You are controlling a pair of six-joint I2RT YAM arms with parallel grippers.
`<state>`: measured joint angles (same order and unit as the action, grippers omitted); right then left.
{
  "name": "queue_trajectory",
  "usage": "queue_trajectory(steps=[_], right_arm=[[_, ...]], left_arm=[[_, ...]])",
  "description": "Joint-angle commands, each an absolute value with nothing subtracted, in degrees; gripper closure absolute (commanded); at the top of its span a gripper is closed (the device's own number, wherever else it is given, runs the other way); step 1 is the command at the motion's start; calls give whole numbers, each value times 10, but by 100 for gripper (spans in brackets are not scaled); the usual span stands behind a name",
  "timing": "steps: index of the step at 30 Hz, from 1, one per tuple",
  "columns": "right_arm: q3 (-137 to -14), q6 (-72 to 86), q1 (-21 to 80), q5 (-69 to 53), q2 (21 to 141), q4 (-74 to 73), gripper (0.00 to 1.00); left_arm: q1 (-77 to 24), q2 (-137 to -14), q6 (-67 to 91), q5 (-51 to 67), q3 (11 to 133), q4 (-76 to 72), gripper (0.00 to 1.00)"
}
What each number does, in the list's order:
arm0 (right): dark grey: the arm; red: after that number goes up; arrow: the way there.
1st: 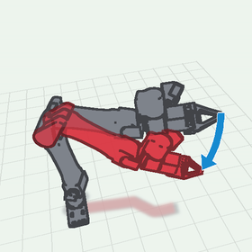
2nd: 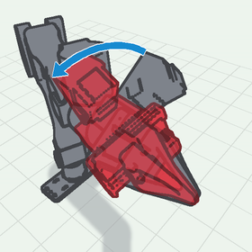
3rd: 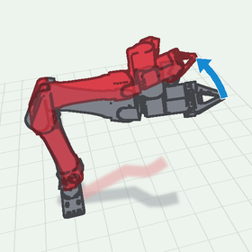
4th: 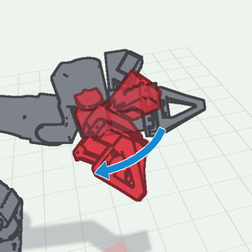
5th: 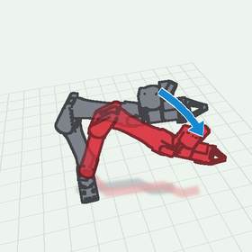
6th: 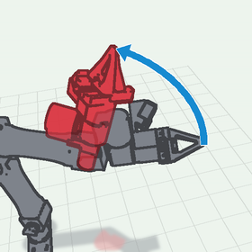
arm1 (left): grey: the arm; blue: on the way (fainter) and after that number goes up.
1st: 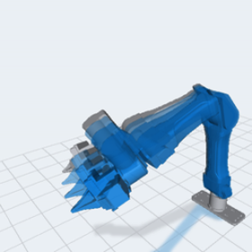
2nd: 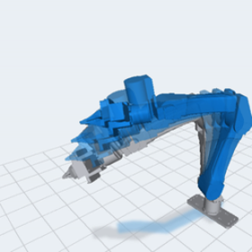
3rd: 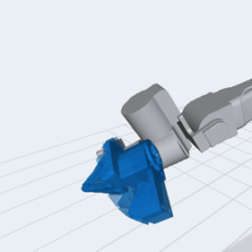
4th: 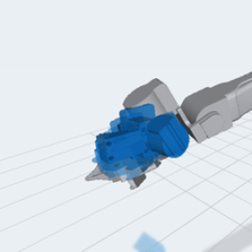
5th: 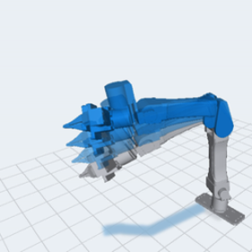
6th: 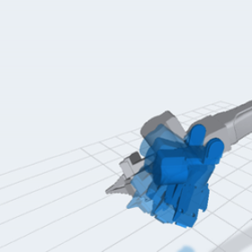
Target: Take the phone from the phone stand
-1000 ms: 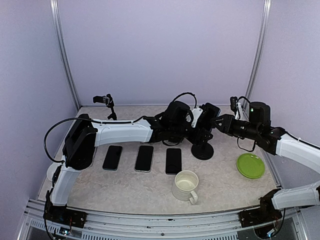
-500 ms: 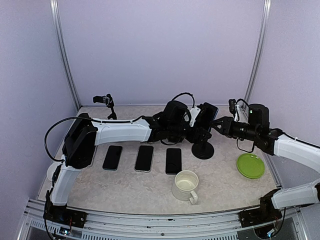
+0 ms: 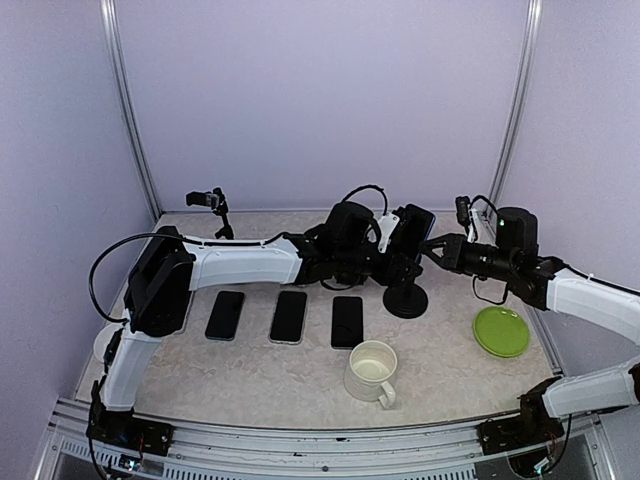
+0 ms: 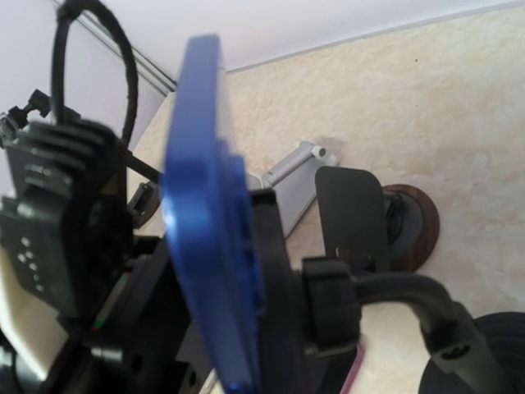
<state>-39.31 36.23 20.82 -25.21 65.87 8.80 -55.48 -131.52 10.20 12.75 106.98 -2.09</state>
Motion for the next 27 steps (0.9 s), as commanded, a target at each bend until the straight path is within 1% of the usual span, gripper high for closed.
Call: queue_trajectory(steps=[1,7,17,21,25,27], right_arm=[[-385,354,195,-244,640,63,100],[-377,345,186,-248,629,50,100],[-379,325,171,-261,625,32,100],[-380,322,167,-262,629,29,100],[-376,323,167,-264,637,39,100],[-375,326,167,-265,643,45,100]], left_arm=[[-524,-1293,127,66,1052,-11,61],[-492,-1283,149,37,1029,-15,64],[-465,-1274,157,20,1021,-14,66],[-460,-1267,166,44,1017,-24,68],[-464,-1253,163,61,1012,-32,67],[-465,-1242,165,92,1000,-51,67]])
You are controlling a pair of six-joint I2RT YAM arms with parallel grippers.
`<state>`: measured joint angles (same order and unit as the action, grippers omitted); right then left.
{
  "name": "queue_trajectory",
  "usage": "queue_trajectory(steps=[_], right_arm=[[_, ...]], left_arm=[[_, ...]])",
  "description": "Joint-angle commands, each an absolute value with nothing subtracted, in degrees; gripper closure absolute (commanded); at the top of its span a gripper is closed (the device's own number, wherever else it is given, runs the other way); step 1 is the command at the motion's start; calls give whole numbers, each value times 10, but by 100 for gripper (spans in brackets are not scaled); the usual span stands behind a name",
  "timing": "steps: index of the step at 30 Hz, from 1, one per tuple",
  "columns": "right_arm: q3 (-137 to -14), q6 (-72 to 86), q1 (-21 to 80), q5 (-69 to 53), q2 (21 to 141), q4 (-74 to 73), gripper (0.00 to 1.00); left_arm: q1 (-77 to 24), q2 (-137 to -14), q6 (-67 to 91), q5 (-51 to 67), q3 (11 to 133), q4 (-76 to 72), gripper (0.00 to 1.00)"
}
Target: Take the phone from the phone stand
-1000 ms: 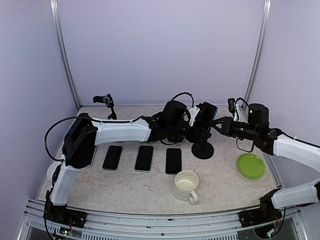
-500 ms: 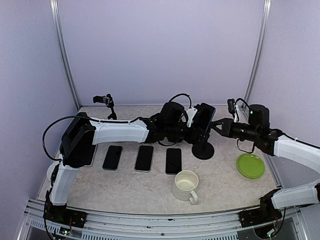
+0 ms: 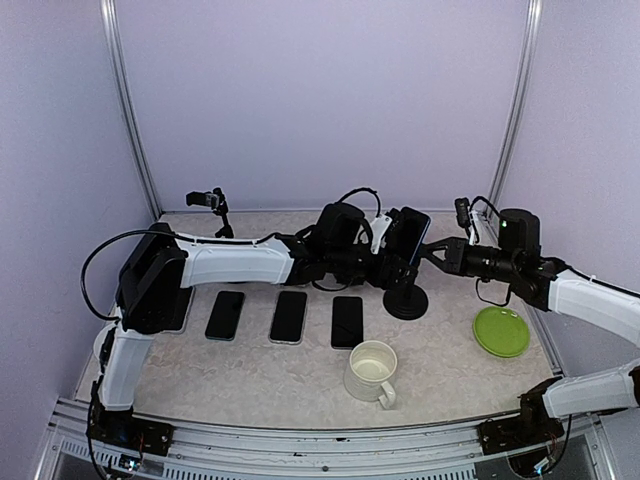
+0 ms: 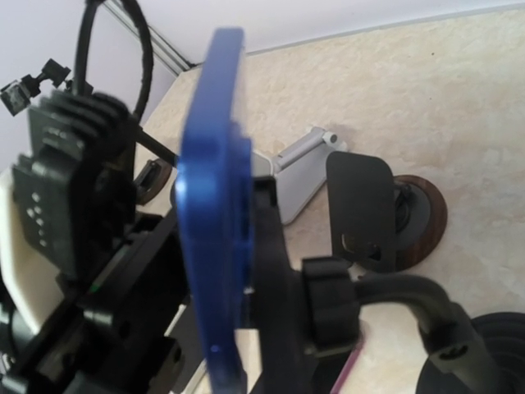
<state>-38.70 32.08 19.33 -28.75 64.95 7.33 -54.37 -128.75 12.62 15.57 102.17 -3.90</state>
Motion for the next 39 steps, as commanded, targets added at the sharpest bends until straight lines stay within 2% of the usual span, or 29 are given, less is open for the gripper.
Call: queue_trajectory(steps=[1,14,23,33,39], right_arm=[[-375,328,167,-265,645,48,100],[-381,332,167,-259,664,67,100],[-379,331,167,-248,664,69,100],[-392,327,167,-244,663,75,100],[-419,319,164,-243,673,66,100]], left_arm=[[-467,-1237,165,103,994,-62,66],[-560,-1242,96,227,1044,-56,66],[-588,-1221,90,280,1032,-86,66],[-588,-1142,100,201,917,-146,66],[-571,-1118,121,139,881,-125,66]])
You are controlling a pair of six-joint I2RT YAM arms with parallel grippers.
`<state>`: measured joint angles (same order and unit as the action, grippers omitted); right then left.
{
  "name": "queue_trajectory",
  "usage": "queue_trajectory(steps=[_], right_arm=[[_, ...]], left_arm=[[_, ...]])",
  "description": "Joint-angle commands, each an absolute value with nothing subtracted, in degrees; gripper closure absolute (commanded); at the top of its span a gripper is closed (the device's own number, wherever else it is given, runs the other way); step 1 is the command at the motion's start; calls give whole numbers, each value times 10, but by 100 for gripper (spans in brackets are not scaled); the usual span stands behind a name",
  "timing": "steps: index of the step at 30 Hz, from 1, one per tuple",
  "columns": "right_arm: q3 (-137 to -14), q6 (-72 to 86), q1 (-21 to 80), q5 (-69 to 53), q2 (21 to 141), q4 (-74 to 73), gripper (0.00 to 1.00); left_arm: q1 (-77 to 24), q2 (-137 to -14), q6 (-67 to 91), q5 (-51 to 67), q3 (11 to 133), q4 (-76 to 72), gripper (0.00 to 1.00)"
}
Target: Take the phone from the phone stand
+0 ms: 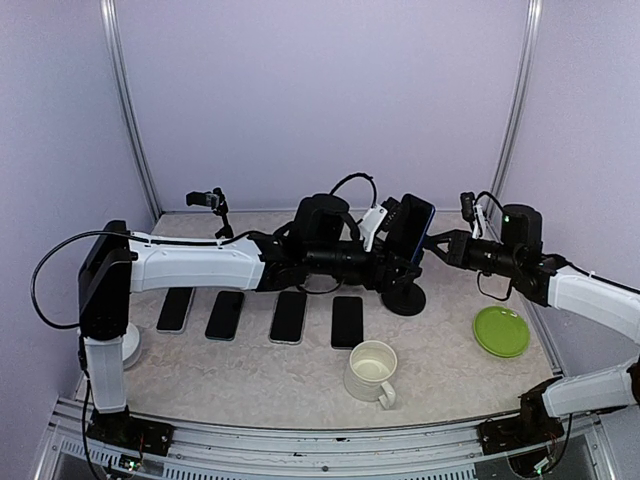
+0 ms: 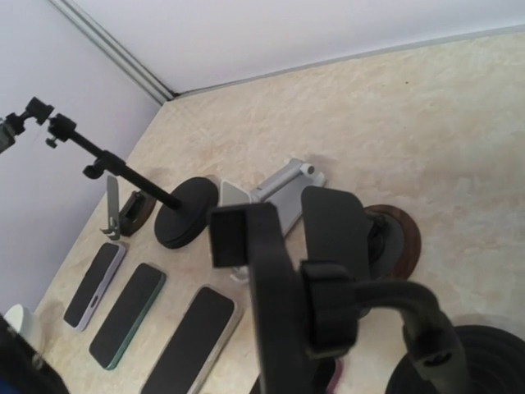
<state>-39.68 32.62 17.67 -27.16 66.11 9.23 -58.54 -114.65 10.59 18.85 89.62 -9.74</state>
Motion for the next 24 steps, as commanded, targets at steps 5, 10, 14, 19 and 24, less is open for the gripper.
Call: queue_trajectory(steps=[5,10,14,19,24], right_arm=[[-443,312,163,-237,679,59,100],[-479,299,160,-228,694,51,100],[-517,287,155,-219,712,50,100],[-559,273,148,-216,749,66,100],[-598,267,143,-218,795,87,100]], left_arm=[[-558,-1093,138,133,837,-147,66],[-554,-1074,125,107,829,-133,66],[-554,-1057,112,85,824,-120,66],[-553,-1037,103,69,804,-118,66],[-551,-1018,100,60,785,-119,66]])
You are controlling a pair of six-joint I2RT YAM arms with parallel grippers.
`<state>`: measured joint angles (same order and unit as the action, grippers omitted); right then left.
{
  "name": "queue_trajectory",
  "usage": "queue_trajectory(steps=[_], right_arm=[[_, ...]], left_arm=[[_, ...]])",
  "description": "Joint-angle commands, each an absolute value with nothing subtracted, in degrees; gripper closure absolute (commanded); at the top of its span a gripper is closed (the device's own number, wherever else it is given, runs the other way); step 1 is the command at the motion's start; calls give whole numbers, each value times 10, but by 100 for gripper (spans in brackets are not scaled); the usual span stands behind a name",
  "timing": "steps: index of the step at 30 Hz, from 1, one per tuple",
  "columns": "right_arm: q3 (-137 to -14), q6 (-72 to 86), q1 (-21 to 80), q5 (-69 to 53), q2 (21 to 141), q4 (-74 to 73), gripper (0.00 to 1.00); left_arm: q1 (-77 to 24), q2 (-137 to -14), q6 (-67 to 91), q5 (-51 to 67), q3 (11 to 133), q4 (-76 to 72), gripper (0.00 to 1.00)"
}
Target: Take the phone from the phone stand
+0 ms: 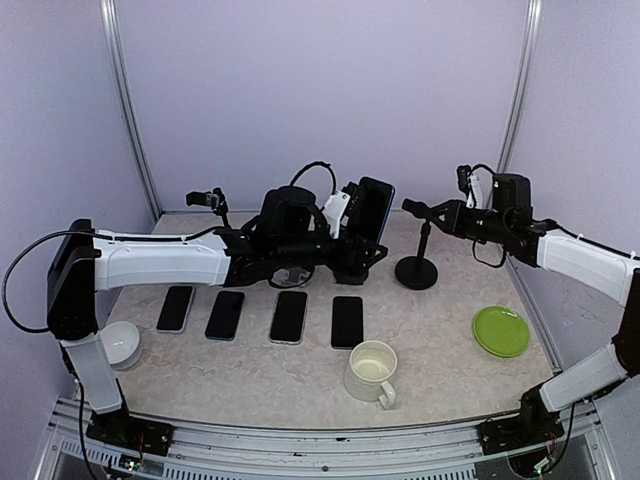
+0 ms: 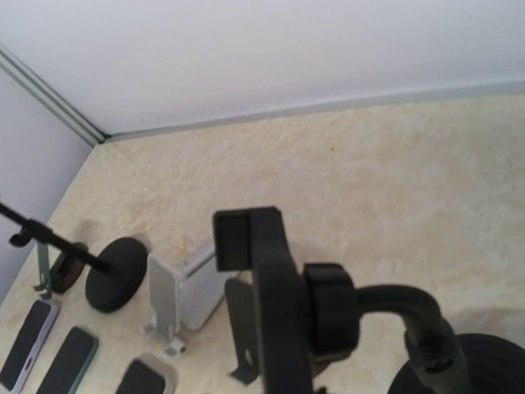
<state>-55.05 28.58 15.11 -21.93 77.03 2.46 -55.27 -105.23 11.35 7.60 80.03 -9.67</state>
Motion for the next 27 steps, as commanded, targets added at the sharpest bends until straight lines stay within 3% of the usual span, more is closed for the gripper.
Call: queue_trajectory(steps=[1,27], right_arm=[[-605,267,142,-219,804,89,100],[-602,255,142,-272,910,183,98]], left_arm=[[-550,-1015,99,59,781,-118,66],[-540,-1028,106,55,774,-125,66]])
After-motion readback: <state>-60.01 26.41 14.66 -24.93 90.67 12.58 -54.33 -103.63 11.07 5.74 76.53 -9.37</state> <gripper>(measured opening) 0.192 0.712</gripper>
